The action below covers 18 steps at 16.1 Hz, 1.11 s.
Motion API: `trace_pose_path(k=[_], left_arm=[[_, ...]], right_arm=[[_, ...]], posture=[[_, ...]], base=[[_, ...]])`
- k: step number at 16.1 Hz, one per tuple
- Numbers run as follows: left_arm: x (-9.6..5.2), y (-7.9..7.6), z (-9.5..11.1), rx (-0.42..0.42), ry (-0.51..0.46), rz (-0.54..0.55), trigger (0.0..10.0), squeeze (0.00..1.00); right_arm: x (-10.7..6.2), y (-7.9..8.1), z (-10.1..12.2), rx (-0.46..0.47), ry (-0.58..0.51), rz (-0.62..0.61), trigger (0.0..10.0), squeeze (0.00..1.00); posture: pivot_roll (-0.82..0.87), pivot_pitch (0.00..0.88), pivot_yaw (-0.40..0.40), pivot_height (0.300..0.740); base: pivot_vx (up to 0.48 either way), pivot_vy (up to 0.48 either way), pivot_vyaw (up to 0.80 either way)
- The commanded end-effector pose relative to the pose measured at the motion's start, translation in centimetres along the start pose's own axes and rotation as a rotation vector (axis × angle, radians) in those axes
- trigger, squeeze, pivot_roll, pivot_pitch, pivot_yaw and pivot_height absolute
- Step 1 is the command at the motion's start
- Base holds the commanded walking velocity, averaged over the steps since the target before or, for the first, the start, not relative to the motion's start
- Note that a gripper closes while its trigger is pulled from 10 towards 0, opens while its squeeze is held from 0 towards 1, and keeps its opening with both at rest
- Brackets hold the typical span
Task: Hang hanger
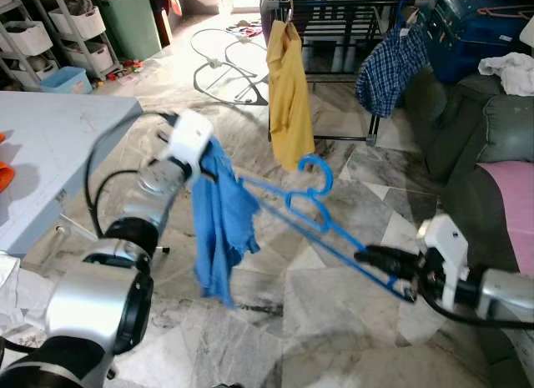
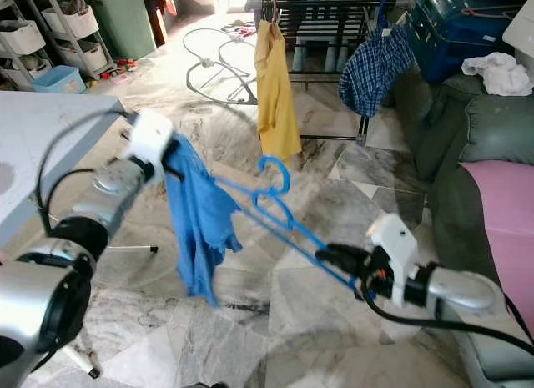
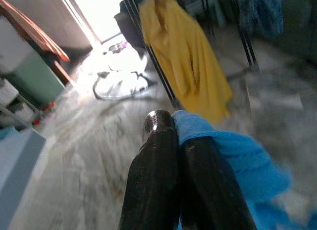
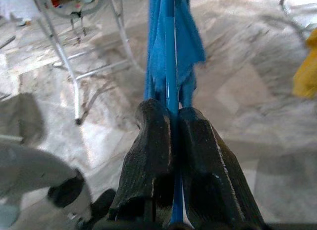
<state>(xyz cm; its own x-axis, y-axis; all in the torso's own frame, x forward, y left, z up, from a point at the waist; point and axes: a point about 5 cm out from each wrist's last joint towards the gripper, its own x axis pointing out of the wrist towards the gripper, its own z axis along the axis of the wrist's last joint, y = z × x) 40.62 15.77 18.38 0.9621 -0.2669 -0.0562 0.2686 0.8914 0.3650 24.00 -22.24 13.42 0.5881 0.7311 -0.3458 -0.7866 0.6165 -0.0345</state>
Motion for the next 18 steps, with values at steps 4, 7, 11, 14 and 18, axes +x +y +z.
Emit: trace_pose_path(k=[4, 7, 11, 14, 18], left_arm=[[0.4, 0.4, 3.1, -0.031, -0.160, 0.011, 10.0, 0.00], [0.3, -0.3, 3.6, -0.017, -0.213, -0.067, 10.0, 0.00], [-0.2, 2.1, 3.0, 0.163, -0.166, 0.086, 10.0, 0.00], [-0.3, 2.1, 3.5, 0.200, -0.204, 0.077, 10.0, 0.00], [-0.5, 0.9, 5.8, 0.225, -0.377, -0.076, 10.0, 0.00]], right_arm=[[0.2, 1.4, 0.2, 0.025, -0.011, 0.084, 10.0, 0.00], [0.0, 1.0, 0.2, 0.022, -0.008, 0.062, 10.0, 0.00], [-1.0, -2.2, 1.6, -0.091, -0.046, -0.167, 10.0, 0.00], [-0.9, -3.5, 1.7, -0.157, -0.039, -0.292, 10.0, 0.00], [0.1, -4.3, 1.3, -0.178, -0.044, -0.344, 10.0, 0.00]], posture=[[-0.28, 0.079, 0.091, 0.740], [-0.27, 0.084, 0.091, 0.740], [-0.28, 0.089, 0.091, 0.740], [-0.27, 0.087, 0.089, 0.740], [-0.25, 0.090, 0.090, 0.740]], base=[[0.000, 0.000, 0.00], [0.000, 0.000, 0.00], [0.000, 0.000, 0.00], [0.000, 0.000, 0.00], [0.000, 0.000, 0.00]])
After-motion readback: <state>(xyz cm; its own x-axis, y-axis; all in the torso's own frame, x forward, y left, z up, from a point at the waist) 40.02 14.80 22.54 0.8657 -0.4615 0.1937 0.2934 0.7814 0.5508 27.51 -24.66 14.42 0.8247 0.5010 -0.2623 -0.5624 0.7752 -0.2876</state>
